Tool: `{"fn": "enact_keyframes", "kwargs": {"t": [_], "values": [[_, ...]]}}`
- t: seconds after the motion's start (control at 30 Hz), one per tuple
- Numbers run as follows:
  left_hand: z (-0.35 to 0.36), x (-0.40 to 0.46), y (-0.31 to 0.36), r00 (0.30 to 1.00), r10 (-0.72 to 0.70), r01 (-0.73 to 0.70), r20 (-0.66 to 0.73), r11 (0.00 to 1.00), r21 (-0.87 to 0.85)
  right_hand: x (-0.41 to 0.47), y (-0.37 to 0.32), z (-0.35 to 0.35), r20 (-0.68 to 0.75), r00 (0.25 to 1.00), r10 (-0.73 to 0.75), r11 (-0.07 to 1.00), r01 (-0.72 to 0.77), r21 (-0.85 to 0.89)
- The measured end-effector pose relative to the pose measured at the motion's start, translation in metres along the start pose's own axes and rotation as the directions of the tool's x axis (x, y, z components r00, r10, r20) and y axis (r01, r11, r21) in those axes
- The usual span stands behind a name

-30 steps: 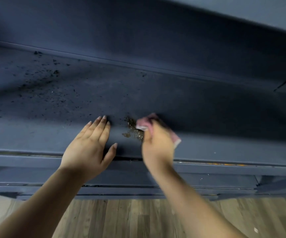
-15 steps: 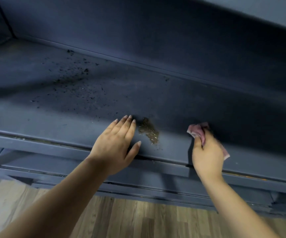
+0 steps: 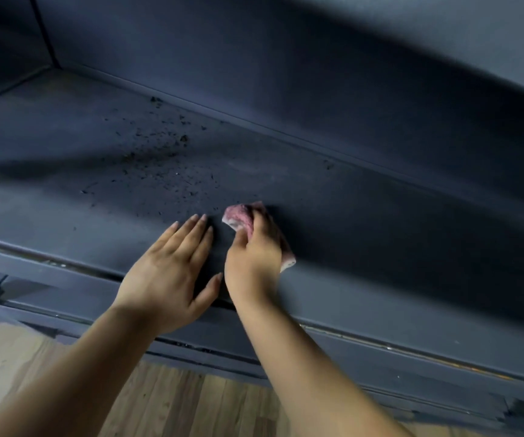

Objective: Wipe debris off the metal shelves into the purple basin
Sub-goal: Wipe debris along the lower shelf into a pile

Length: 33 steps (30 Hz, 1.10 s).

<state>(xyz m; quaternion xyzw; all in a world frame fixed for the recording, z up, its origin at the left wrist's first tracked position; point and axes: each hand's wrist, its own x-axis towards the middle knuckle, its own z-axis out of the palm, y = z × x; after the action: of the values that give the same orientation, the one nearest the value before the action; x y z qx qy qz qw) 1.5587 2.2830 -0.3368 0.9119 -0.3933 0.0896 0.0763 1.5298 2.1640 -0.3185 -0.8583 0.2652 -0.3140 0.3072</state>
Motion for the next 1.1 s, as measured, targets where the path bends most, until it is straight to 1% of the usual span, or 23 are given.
{"fn": "enact_keyframes", "kwargs": {"t": [0.07, 0.1, 0.13, 0.17, 0.2, 0.27, 0.3, 0.33, 0.43, 0.5, 0.53, 0.6, 0.67, 0.7, 0.77, 0.8, 0.83, 0.87, 0.9, 0.97, 1.03, 1.07, 1.1], "values": [[0.0, 0.0, 0.001, 1.0, -0.008, 0.008, -0.004, 1.0, -0.018, 0.005, 0.007, -0.013, 0.074, 0.997, -0.022, 0.994, 0.014, 0.106], [-0.001, 0.0, 0.001, 1.0, -0.01, 0.01, -0.005, 1.0, -0.024, 0.01, 0.017, -0.025, 0.08, 0.995, -0.054, 0.99, 0.043, 0.131], [0.0, 0.0, 0.001, 1.0, -0.013, 0.013, -0.009, 1.0, -0.025, 0.019, 0.032, -0.039, 0.083, 0.995, -0.062, 0.992, 0.052, 0.117], [0.0, 0.0, 0.002, 1.0, -0.014, 0.014, -0.012, 1.0, -0.02, 0.032, 0.048, -0.053, 0.096, 0.995, -0.029, 0.998, 0.023, 0.061], [0.0, 0.0, 0.002, 1.0, -0.011, 0.011, -0.016, 1.0, -0.011, 0.048, 0.066, -0.064, 0.112, 0.992, 0.054, 0.998, -0.048, -0.051], [0.002, 0.0, 0.001, 1.0, -0.003, 0.003, -0.028, 1.0, -0.004, 0.078, 0.099, -0.081, 0.118, 0.958, 0.263, 0.927, -0.217, -0.305], [0.003, 0.0, 0.001, 1.0, 0.0, 0.0, -0.031, 1.0, -0.005, 0.088, 0.107, -0.085, 0.119, 0.942, 0.315, 0.894, -0.253, -0.37], [0.004, 0.0, 0.001, 0.999, 0.002, -0.002, -0.037, 1.0, -0.007, 0.093, 0.108, -0.083, 0.134, 0.939, 0.318, 0.886, -0.244, -0.394], [0.004, 0.001, 0.001, 0.998, 0.008, -0.009, -0.055, 1.0, -0.018, 0.094, 0.095, -0.065, 0.205, 0.963, 0.173, 0.927, -0.089, -0.364], [0.004, 0.0, 0.002, 0.998, 0.009, -0.01, -0.06, 1.0, -0.014, 0.091, 0.078, -0.051, 0.275, 0.959, 0.074, 0.936, 0.028, -0.35], [0.004, 0.0, 0.002, 0.998, 0.007, -0.007, -0.063, 1.0, -0.009, 0.088, 0.068, -0.044, 0.322, 0.946, 0.019, 0.946, 0.087, -0.312], [0.004, 0.0, 0.002, 0.998, 0.006, -0.006, -0.067, 1.0, 0.001, 0.079, 0.05, -0.032, 0.419, 0.905, -0.068, 0.965, 0.167, -0.203], [0.004, 0.001, 0.002, 0.997, 0.012, -0.011, -0.076, 1.0, 0.013, 0.07, 0.038, -0.023, 0.512, 0.851, -0.115, 0.966, 0.215, -0.141], [0.004, 0.001, 0.001, 0.997, 0.014, -0.013, -0.079, 1.0, 0.019, 0.065, 0.034, -0.022, 0.557, 0.82, -0.135, 0.968, 0.23, -0.105], [0.003, 0.001, 0.001, 0.997, 0.015, -0.013, -0.077, 1.0, 0.026, 0.063, 0.032, -0.024, 0.617, 0.761, -0.201, 0.976, 0.212, 0.055], [0.002, 0.001, 0.001, 0.997, 0.012, -0.01, -0.072, 0.999, 0.03, 0.067, 0.032, -0.029, 0.619, 0.753, -0.226, 0.974, 0.179, 0.138], [0.002, 0.001, 0.001, 0.998, 0.009, -0.006, -0.066, 0.999, 0.034, 0.074, 0.035, -0.037, 0.601, 0.765, -0.232, 0.972, 0.152, 0.181], [0.001, 0.001, 0.001, 0.998, 0.003, -0.001, -0.06, 0.999, 0.035, 0.085, 0.041, -0.046, 0.563, 0.797, -0.219, 0.974, 0.142, 0.178], [0.001, 0.001, 0.001, 0.998, -0.003, 0.005, -0.055, 1.0, 0.03, 0.1, 0.052, -0.054, 0.502, 0.845, -0.185, 0.981, 0.132, 0.139], [0.001, 0.0, 0.002, 0.999, -0.008, 0.009, -0.052, 1.0, 0.019, 0.132, 0.079, -0.069, 0.357, 0.931, -0.08, 0.996, 0.092, -0.018], [0.001, 0.0, 0.002, 0.998, -0.012, 0.013, -0.06, 1.0, 0.019, 0.159, 0.105, -0.076, 0.323, 0.944, 0.063, 0.989, -0.016, -0.145], [0.002, 0.0, 0.002, 0.998, -0.012, 0.013, -0.063, 1.0, 0.02, 0.165, 0.111, -0.075, 0.339, 0.931, 0.136, 0.978, -0.072, -0.195], [0.002, 0.0, 0.002, 0.998, -0.013, 0.014, -0.064, 1.0, 0.017, 0.169, 0.118, -0.071, 0.358, 0.918, 0.168, 0.964, -0.077, -0.254]]}}
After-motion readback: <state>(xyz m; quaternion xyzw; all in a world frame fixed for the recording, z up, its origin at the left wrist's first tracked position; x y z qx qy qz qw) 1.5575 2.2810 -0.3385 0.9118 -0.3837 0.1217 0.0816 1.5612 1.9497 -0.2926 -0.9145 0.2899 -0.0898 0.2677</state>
